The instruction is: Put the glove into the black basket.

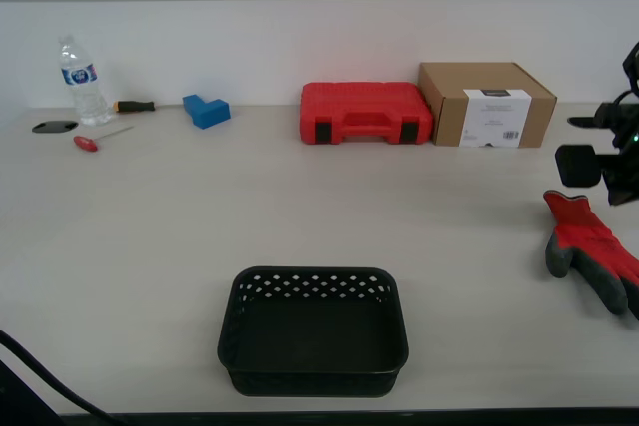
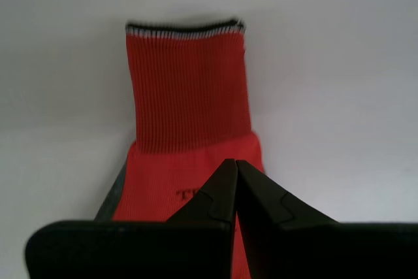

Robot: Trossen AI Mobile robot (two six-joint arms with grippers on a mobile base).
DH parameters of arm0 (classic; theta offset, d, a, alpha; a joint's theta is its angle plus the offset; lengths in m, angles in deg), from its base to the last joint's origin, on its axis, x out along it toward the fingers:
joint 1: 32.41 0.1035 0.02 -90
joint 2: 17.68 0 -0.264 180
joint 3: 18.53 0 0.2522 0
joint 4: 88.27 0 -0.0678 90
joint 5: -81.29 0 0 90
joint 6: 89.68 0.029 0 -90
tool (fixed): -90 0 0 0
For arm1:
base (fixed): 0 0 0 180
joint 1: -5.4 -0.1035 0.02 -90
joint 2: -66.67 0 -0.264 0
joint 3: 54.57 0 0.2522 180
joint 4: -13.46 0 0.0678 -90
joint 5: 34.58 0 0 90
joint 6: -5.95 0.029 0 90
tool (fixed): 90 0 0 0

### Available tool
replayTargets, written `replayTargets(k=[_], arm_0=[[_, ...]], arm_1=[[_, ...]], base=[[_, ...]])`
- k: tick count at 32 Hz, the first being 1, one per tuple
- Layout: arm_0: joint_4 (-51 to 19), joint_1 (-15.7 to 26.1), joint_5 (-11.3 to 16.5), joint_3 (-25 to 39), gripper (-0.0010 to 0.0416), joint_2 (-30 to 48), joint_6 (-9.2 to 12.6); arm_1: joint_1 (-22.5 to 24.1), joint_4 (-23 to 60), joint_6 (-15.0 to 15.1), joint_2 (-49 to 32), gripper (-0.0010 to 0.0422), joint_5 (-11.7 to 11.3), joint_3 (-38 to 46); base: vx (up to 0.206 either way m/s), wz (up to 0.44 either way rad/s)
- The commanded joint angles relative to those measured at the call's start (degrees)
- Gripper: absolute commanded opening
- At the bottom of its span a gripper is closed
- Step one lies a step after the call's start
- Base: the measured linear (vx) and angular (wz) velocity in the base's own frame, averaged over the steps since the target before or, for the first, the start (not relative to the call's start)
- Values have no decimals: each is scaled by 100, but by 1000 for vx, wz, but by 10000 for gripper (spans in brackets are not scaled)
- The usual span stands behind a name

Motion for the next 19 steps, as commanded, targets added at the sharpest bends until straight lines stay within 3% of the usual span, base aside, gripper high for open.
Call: replayTargets(k=[1,7,8,9,11,15,19], arm_0=[[-35,-4,214,24,1,358,87],[-400,-4,734,522,1,599,402],[-446,-4,765,592,1,599,439],[-634,-13,765,813,1,597,654],[-1058,-26,833,1220,1,597,846],[-1589,-31,861,1884,1,597,861],[-1805,-31,881,2107,1,597,1051]], arm_1=[[2,-33,2,0,0,9,4],[2,-31,2,0,0,9,4],[2,-31,2,0,0,9,4],[4,-33,2,0,0,9,4],[2,-31,2,0,0,9,4],[2,-33,2,0,0,9,4],[2,-31,2,0,0,9,4]], base=[[0,0],[0,0],[0,0],[0,0],[0,0],[0,0],[0,0]])
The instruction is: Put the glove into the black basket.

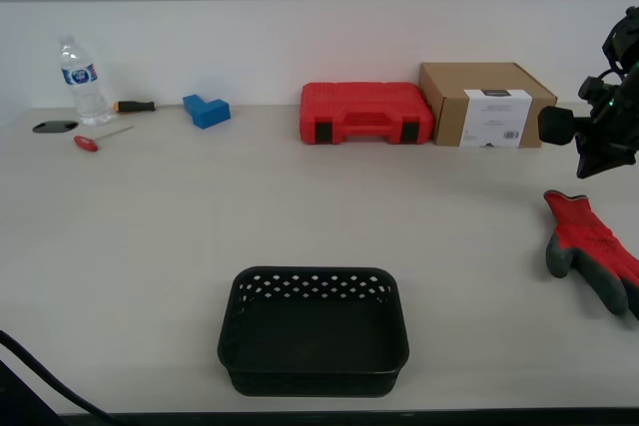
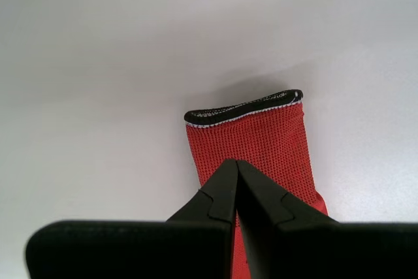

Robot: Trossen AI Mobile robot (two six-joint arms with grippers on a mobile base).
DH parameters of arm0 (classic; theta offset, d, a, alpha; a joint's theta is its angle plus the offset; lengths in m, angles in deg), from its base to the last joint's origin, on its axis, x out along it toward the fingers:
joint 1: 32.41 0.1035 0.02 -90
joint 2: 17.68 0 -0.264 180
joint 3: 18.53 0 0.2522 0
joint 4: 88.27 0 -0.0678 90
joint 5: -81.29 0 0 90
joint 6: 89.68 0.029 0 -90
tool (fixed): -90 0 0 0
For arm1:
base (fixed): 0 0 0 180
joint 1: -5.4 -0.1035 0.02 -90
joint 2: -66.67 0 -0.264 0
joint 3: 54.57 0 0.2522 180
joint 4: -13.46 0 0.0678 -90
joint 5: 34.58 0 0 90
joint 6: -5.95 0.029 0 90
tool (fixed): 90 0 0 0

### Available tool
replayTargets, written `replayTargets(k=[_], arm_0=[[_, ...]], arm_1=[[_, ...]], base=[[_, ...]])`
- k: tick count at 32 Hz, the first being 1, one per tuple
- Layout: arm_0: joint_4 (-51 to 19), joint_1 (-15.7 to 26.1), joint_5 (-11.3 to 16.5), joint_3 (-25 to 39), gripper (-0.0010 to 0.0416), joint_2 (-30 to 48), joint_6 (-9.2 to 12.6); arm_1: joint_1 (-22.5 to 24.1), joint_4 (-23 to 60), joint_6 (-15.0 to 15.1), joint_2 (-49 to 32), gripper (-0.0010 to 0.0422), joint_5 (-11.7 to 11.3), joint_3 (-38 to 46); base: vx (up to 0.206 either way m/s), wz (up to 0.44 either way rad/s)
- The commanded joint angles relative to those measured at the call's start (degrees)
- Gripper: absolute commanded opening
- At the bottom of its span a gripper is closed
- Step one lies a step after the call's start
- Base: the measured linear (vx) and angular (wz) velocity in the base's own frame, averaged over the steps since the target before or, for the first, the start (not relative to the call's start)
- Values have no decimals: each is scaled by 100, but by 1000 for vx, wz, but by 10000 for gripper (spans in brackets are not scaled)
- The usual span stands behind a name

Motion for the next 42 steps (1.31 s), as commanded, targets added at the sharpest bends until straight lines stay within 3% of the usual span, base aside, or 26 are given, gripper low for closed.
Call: replayTargets(k=[1,8,12,17,20,21,23,24,25,26,29,30,31,37,41,42], arm_0=[[-90,-2,50,70,1,2,201],[-404,-2,341,39,1,4,422],[-636,4,778,39,1,181,446],[-699,20,831,-57,1,463,439],[-553,17,129,-70,1,568,542],[-527,20,-437,-70,1,573,629],[-503,17,-752,-70,1,535,592],[-457,17,-791,-63,1,531,516],[-365,17,-1224,-42,1,531,282],[-345,9,-1281,-2,1,531,170],[-326,-4,-1285,0,1,531,66],[-339,-20,-938,-2,1,531,254],[-334,-20,-916,9,1,531,337],[-278,-107,-323,87,13,531,400],[-170,-138,-223,94,126,566,310],[-164,-138,-295,83,168,566,70]], arm_1=[[2,-31,2,-2,0,9,4],[2,-33,2,-2,0,9,4],[2,-33,2,-2,0,9,4],[2,-31,2,-2,0,9,4],[2,-33,2,-2,0,9,7],[2,-33,2,-2,0,11,4],[4,-33,2,-2,0,9,4],[2,-33,2,-2,0,9,4],[2,-33,2,-2,0,9,4],[2,-33,2,-2,0,9,4],[2,-33,4,-2,0,9,4],[4,-33,2,-2,0,9,4],[4,-33,2,-2,0,11,4],[2,-33,2,-2,0,-22,4],[2,-33,2,-2,0,-24,4],[2,-33,2,-2,0,-24,7]], base=[[0,0],[0,0],[0,0],[0,0],[0,0],[0,0],[0,0],[0,0],[0,0],[0,0],[0,0],[0,0],[0,0],[0,0],[0,0],[0,0]])
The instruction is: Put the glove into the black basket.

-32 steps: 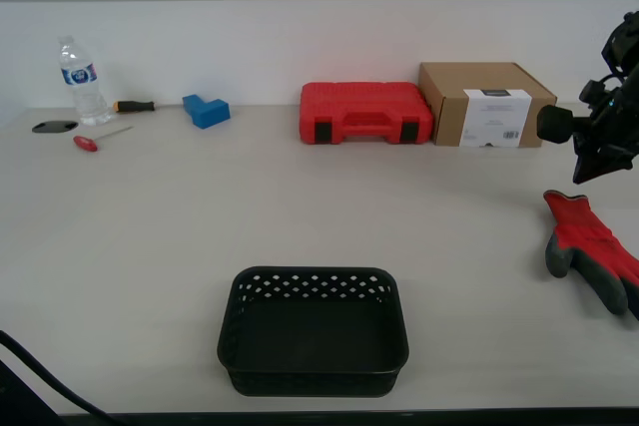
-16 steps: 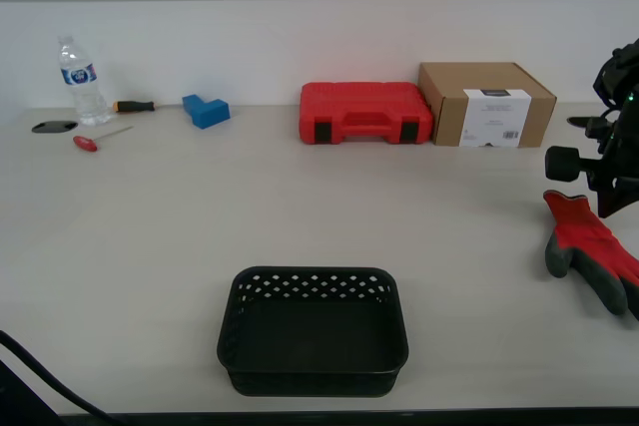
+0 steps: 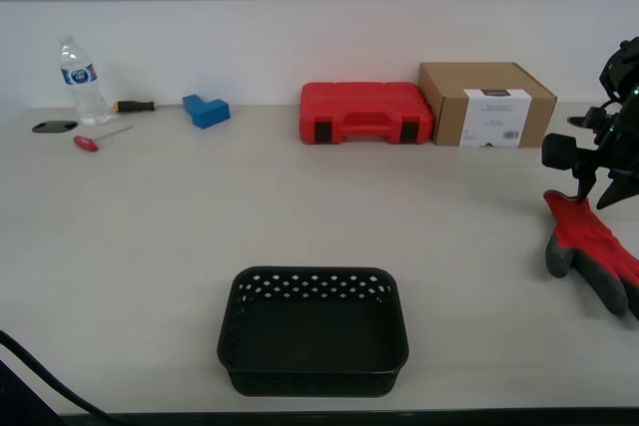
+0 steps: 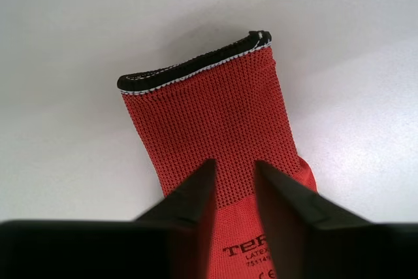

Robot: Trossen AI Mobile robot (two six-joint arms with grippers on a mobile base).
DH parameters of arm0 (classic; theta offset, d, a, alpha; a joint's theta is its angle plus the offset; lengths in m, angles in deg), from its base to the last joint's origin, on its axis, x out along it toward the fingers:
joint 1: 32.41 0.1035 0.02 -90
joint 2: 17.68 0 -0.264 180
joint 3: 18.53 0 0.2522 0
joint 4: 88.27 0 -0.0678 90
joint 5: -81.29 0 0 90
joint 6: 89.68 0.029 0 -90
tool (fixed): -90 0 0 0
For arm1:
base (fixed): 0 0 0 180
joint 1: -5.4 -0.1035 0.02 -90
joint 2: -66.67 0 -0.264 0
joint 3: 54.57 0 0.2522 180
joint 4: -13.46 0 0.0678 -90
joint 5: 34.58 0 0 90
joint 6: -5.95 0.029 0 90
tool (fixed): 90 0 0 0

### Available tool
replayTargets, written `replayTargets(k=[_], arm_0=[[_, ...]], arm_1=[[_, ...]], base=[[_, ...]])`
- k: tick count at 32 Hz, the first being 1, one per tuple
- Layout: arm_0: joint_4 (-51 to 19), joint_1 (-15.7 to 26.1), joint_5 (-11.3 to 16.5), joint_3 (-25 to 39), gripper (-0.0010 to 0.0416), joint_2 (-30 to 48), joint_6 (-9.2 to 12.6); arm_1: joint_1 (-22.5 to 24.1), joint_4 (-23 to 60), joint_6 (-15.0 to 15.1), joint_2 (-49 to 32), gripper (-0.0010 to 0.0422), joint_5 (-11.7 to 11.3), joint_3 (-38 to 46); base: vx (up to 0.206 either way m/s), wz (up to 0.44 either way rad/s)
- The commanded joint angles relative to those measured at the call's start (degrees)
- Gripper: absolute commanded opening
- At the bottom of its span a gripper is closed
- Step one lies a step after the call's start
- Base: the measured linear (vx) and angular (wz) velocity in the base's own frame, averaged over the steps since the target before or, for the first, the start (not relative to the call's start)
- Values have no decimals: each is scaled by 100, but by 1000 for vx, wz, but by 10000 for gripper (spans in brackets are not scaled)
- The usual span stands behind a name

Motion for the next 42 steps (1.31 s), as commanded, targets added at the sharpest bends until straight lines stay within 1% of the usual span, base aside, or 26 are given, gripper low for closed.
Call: replayTargets(k=[1,2,4,7,8,9,11,13,14,16,24,26,27,28,29,31,32,33,34,36,37,38,39,40,41,42], arm_0=[[22,-4,-105,-11,192,11,-426],[24,-4,-107,-13,208,11,-546],[31,-4,-70,-13,236,11,-678],[61,-4,-101,-48,271,11,-695],[79,-2,-57,-90,279,11,-885],[138,2,-92,-153,284,42,-1073],[118,-17,-125,-168,285,179,-1209],[118,-15,-92,-157,284,479,-1209],[120,-4,17,-160,284,717,-1172],[144,-2,55,-157,284,861,-1174],[503,-4,50,-146,283,903,-1174],[533,-2,52,-149,265,903,-1185],[533,-4,50,-149,229,903,-1185],[538,-4,50,-149,209,903,-1185],[549,-4,50,-149,148,903,-1182],[553,-4,52,-149,95,903,-1180],[555,-4,57,-149,48,903,-1182],[560,-4,157,-149,-4,903,-1200],[564,-4,164,-149,3,903,-1200],[560,-4,348,-149,-2,903,-1200],[560,-4,776,-149,-1,894,-1191],[568,-4,911,-149,-1,892,-1189],[579,-4,1163,-140,-1,872,-1187],[581,-4,1270,-133,-1,850,-1187],[577,-4,1633,-105,-1,728,-1193],[579,-4,1803,-105,-1,614,-1200]], arm_1=[[2,-31,2,-2,0,-17,4],[2,-31,2,-2,0,-17,4],[2,-31,2,-2,0,-17,4],[2,-31,2,-2,0,-17,4],[2,-31,2,-2,0,-17,4],[2,-31,2,-2,0,-17,4],[2,-31,2,-2,0,-17,4],[2,-31,2,-2,0,-17,4],[2,-28,2,-2,0,-17,4],[2,-31,2,-2,0,-20,13],[2,-28,2,-2,0,-20,4],[4,-28,2,-2,0,-20,4],[2,-28,2,-2,0,-20,4],[4,-28,2,-2,0,-20,4],[2,-28,2,-2,0,-20,4],[2,-28,2,-2,0,-20,4],[2,-28,2,-2,0,-20,4],[2,-28,2,-2,0,-20,4],[2,-28,2,-2,0,-20,7],[2,-28,2,-2,0,-20,4],[2,-28,2,-2,0,-20,4],[2,-28,2,-2,0,-20,4],[2,-28,2,-2,0,-20,4],[2,-28,2,-2,0,-20,4],[2,-28,2,-2,0,-20,4],[2,-28,2,-2,0,-20,4]], base=[[0,0],[0,0],[0,0],[0,0],[0,0],[0,0],[0,0],[0,0],[0,0],[0,0],[0,0],[0,0],[0,0],[0,0],[0,0],[0,0],[0,0],[0,0],[0,0],[0,0],[0,0],[0,0],[0,0],[0,0],[0,0],[0,0]])
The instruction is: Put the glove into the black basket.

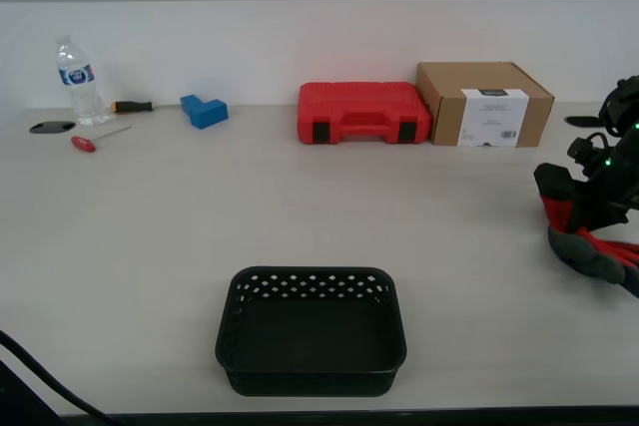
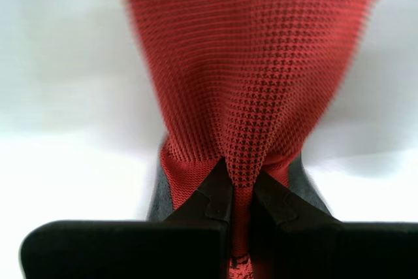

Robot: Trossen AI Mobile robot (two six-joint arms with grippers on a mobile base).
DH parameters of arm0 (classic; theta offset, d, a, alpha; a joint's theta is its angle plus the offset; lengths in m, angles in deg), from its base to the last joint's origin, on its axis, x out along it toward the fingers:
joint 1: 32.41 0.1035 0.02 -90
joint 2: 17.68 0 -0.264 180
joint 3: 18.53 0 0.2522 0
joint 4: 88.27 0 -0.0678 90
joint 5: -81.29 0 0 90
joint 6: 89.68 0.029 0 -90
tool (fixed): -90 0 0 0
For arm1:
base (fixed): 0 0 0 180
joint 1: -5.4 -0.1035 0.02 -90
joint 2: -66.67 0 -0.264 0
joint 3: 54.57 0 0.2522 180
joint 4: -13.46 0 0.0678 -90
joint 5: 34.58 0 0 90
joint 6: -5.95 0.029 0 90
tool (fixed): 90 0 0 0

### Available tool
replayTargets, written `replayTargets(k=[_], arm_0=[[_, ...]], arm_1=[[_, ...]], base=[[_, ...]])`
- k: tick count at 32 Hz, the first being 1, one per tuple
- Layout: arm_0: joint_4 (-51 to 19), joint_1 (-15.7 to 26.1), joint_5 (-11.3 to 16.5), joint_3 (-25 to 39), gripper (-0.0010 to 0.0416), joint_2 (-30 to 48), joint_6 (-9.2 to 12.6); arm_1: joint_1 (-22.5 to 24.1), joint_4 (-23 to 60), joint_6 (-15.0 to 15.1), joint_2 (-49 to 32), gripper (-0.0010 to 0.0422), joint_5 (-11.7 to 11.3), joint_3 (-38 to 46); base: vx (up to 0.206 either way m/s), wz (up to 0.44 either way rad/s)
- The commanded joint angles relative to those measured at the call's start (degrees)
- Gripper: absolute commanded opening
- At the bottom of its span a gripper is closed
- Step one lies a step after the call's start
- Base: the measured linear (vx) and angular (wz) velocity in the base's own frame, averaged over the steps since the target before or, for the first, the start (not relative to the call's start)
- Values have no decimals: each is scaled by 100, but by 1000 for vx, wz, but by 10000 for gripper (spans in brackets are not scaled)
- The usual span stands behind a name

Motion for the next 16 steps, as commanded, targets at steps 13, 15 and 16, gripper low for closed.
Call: replayTargets(k=[13,15,16], arm_0=[[-813,1281,1327,-44,-1,-2398,-118],[-929,1777,1543,-44,-1,-2706,39],[-964,1908,1681,-44,-1,-2796,101]], arm_1=[[0,-17,2,31,0,-59,2],[-2,13,2,28,0,-61,2],[-2,11,2,28,0,-61,4]], base=[[1,1],[0,0],[0,0]])
